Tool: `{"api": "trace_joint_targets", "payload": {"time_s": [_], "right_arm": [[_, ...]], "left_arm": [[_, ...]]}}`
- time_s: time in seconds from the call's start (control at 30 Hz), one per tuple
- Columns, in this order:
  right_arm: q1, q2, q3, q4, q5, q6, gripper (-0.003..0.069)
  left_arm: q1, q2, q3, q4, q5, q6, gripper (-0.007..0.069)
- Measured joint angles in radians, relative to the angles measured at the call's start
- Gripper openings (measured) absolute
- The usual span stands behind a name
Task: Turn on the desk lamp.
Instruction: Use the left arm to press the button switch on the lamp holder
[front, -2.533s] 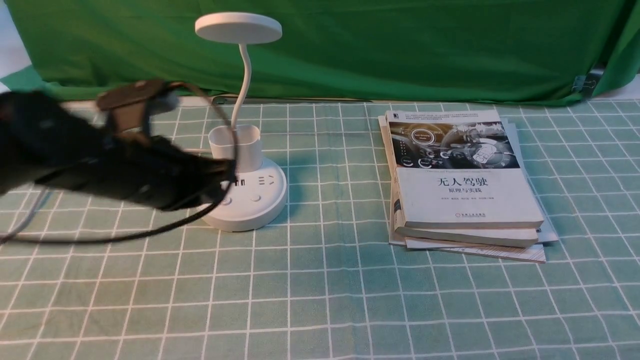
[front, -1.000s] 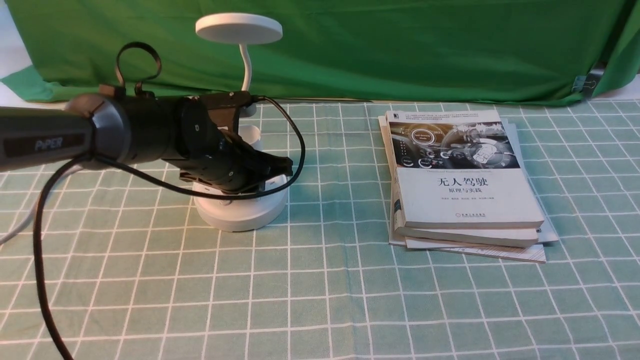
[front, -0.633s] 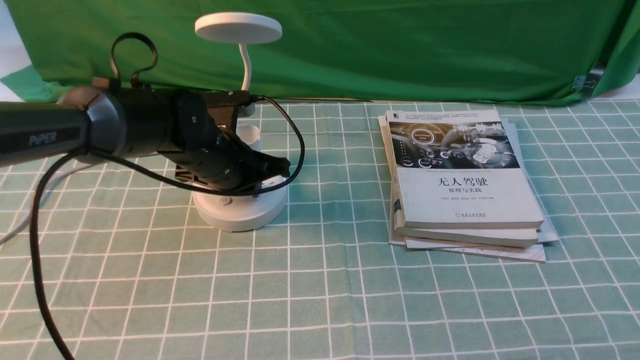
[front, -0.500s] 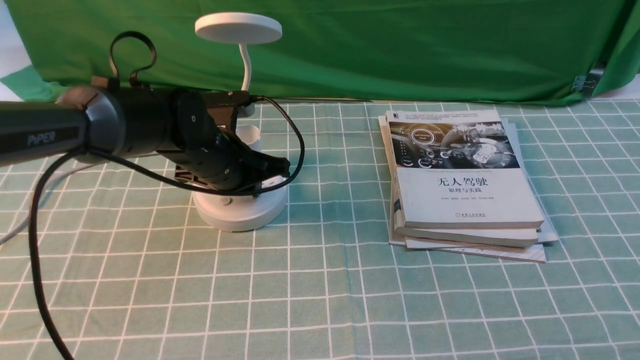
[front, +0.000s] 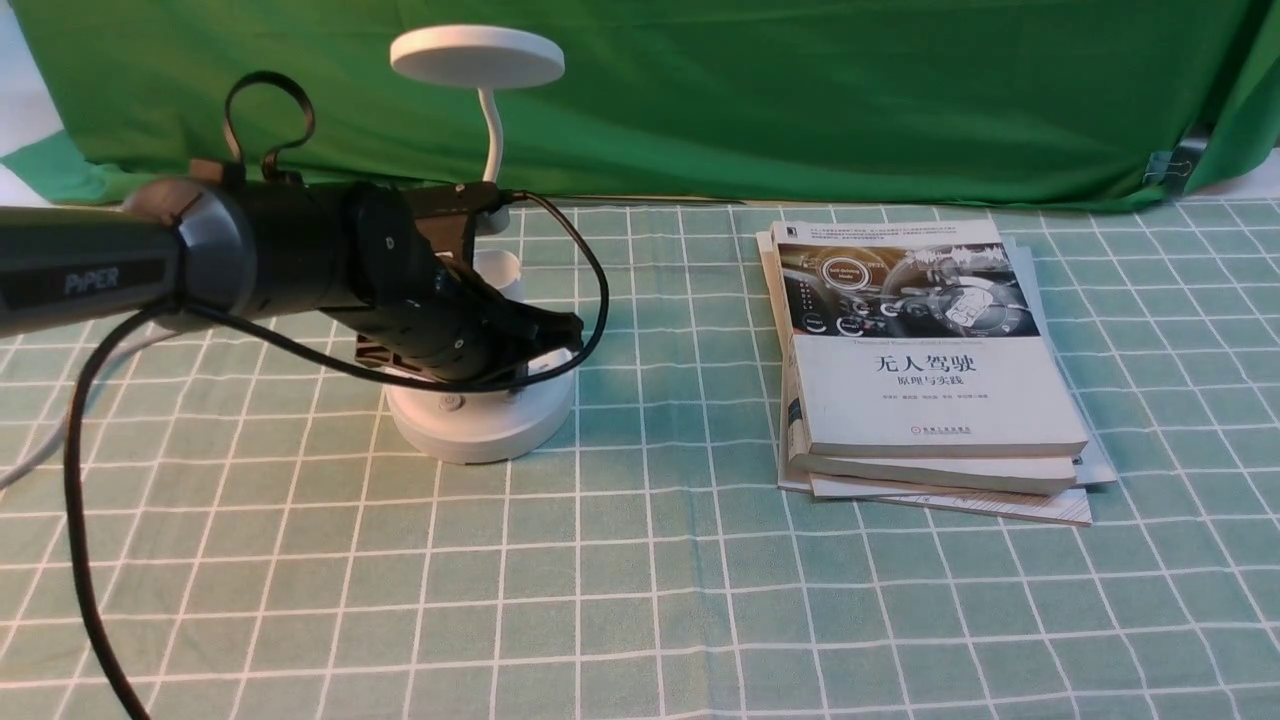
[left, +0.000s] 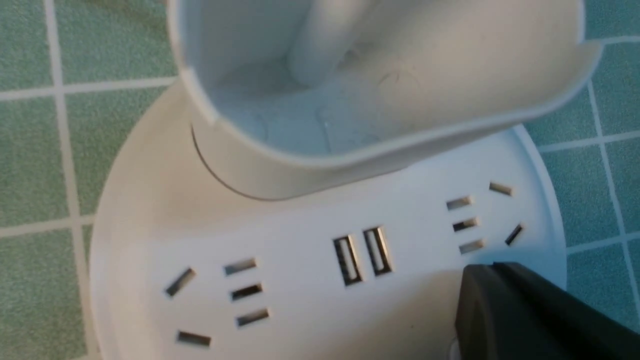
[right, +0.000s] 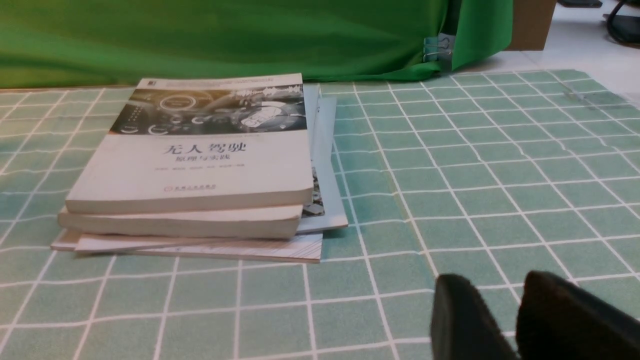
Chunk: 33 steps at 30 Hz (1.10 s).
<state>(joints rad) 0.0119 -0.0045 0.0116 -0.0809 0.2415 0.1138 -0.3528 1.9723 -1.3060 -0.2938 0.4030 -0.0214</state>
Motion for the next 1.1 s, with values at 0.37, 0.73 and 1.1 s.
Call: {"api": "trace_joint_targets", "payload": {"time_s": [0.37,0.73,1.1], "right_arm": [[0.0,0.0,0.0,0.0,0.0,0.0,0.0241],[0.0,0.0,0.0,0.0,0.0,0.0,0.0241],[0.0,0.0,0.0,0.0,0.0,0.0,0.0241]], "left_arm": [[0.0,-0.045,-0.008,-0.017,0.054,0.0,0.0001],[0.0,-0.015,-0.008,0.022,0.084,0.0,0.0001],[0.0,0.006,-0.022,0.022,0.094,0.0,0.0001]]}}
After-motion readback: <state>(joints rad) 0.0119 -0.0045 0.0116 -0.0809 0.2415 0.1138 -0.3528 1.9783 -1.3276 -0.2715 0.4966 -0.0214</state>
